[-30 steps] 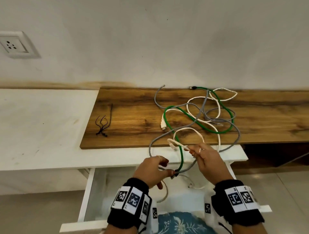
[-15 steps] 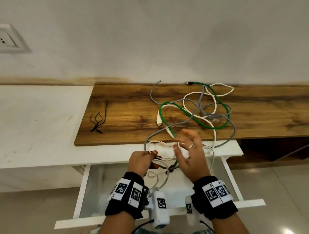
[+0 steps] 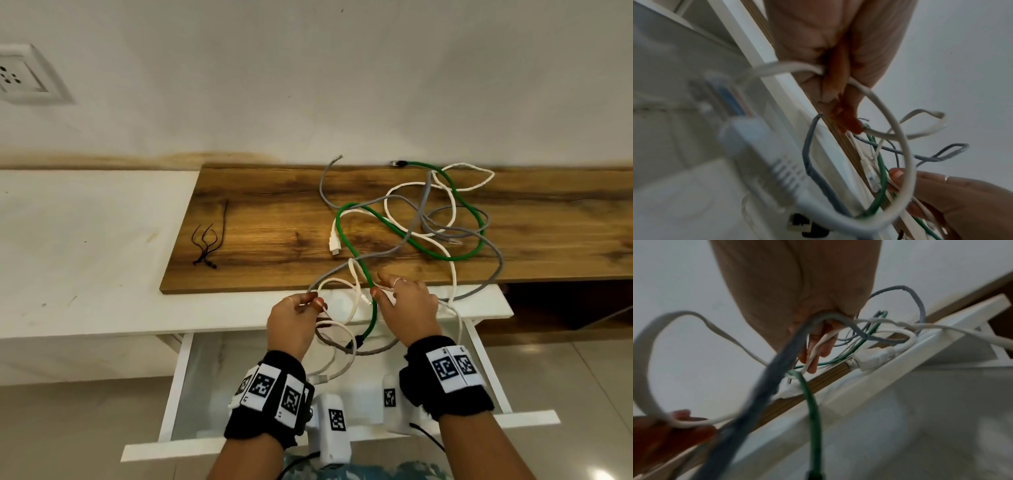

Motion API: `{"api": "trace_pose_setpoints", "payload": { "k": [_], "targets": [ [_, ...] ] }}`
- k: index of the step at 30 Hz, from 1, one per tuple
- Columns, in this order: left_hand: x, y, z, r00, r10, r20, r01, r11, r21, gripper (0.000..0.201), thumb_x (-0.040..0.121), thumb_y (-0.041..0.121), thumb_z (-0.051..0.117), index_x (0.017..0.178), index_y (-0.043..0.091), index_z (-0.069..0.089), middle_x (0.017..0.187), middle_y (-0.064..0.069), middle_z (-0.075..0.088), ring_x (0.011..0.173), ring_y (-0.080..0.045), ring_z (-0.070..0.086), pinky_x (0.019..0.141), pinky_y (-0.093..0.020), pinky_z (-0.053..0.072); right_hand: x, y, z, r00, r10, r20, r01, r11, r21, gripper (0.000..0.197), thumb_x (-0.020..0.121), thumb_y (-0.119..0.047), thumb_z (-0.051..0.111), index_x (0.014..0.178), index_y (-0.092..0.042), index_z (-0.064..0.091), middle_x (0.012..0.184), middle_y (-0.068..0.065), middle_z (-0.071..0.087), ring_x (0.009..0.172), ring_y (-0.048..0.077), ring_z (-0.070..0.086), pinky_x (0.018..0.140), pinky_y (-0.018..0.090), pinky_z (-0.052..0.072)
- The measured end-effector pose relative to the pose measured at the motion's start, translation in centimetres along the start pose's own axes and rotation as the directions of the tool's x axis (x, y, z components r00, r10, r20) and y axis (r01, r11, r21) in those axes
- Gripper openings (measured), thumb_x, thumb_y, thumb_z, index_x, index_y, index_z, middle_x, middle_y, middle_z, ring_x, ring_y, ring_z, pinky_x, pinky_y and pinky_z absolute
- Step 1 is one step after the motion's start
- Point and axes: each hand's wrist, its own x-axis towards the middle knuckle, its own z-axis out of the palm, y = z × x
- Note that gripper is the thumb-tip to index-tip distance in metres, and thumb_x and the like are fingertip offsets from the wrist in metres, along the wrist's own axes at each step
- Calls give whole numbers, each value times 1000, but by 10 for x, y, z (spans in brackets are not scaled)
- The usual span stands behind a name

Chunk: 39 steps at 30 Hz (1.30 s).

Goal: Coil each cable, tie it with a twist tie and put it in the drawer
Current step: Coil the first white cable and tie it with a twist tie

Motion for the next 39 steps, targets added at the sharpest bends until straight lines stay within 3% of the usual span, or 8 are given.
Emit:
{"api": "trace_pose_setpoints", "payload": {
  "k": [3, 7, 10, 16, 24, 28, 34, 39],
  "targets": [
    [-12, 13, 4, 994, -19, 106, 19, 1000, 0, 36, 90, 43, 57, 88, 10, 69, 74, 0, 68, 39, 3, 47, 46, -18, 32, -2, 1, -11, 994, 74, -84, -79, 995, -58, 37, 93, -43, 52, 126, -28, 58, 119, 0, 63, 114, 23, 50, 88, 38, 34],
    [-25, 24, 10, 934, 97, 344, -117, 992, 38, 64, 70, 73, 51, 79, 10, 59, 72, -6, 48, 53, -5, 42, 49, -16, 28, -7, 3, -29, 985, 73, -158, -109, 965, -238, 33, 92, -48, 51, 115, -30, 65, 110, 0, 62, 104, 21, 56, 84, 35, 34],
    [-26, 18, 18, 889, 118, 442, -196, 971, 135, 40, 72, 68, 64, 90, 32, 65, 97, 4, 54, 91, -8, 56, 76, -17, 41, -10, 0, -37, 973, 68, -221, -121, 965, -232, 28, 89, -47, 56, 108, -31, 68, 105, -4, 65, 99, 18, 58, 84, 35, 30],
    [-20, 8, 22, 941, 153, 303, -181, 981, 67, 26, 87, 48, 59, 99, 26, 68, 94, 6, 70, 90, -7, 65, 75, -19, 44, -12, 1, -39, 948, 64, -313, -135, 968, -210, 27, 88, -48, 56, 96, -28, 72, 84, -1, 71, 77, 22, 62, 79, 35, 20],
    [-22, 3, 38, 902, -101, 419, 170, 977, -132, 29, 96, 42, 48, 92, 15, 56, 100, -15, 69, 57, -16, 39, 37, -18, 23, -5, 8, -57, 946, 64, -318, 5, 977, 212, 24, 97, -17, 43, 114, -10, 59, 88, 11, 66, 79, 30, 64, 65, 33, 49],
    [-24, 4, 44, 893, -157, 422, 283, 925, -253, 12, 100, 24, 45, 99, 14, 53, 96, -16, 72, 62, -20, 48, 35, -17, 20, -2, 6, -54, 984, 147, -101, -9, 607, 795, 39, 100, -8, 37, 138, -13, 41, 90, 2, 64, 85, 18, 67, 80, 38, 56],
    [-21, 1, 44, 969, -101, 224, 161, 949, -272, 14, 97, 20, 52, 102, 11, 62, 97, -8, 71, 78, -12, 70, 34, -15, 27, -3, 9, -67, 984, 178, 28, -89, 342, 935, 18, 93, -3, 50, 104, -7, 64, 69, 4, 67, 68, 12, 64, 80, 36, 55],
    [-18, 2, 45, 985, -140, 100, 164, 940, -299, 14, 92, 21, 60, 99, 12, 69, 86, -7, 73, 36, 1, 43, 37, -15, 29, -7, 8, -61, 988, 124, -94, 21, 491, 871, 17, 92, -29, 58, 81, -18, 65, 49, -9, 50, 45, 4, 44, 49, 17, 41]
  ]
}}
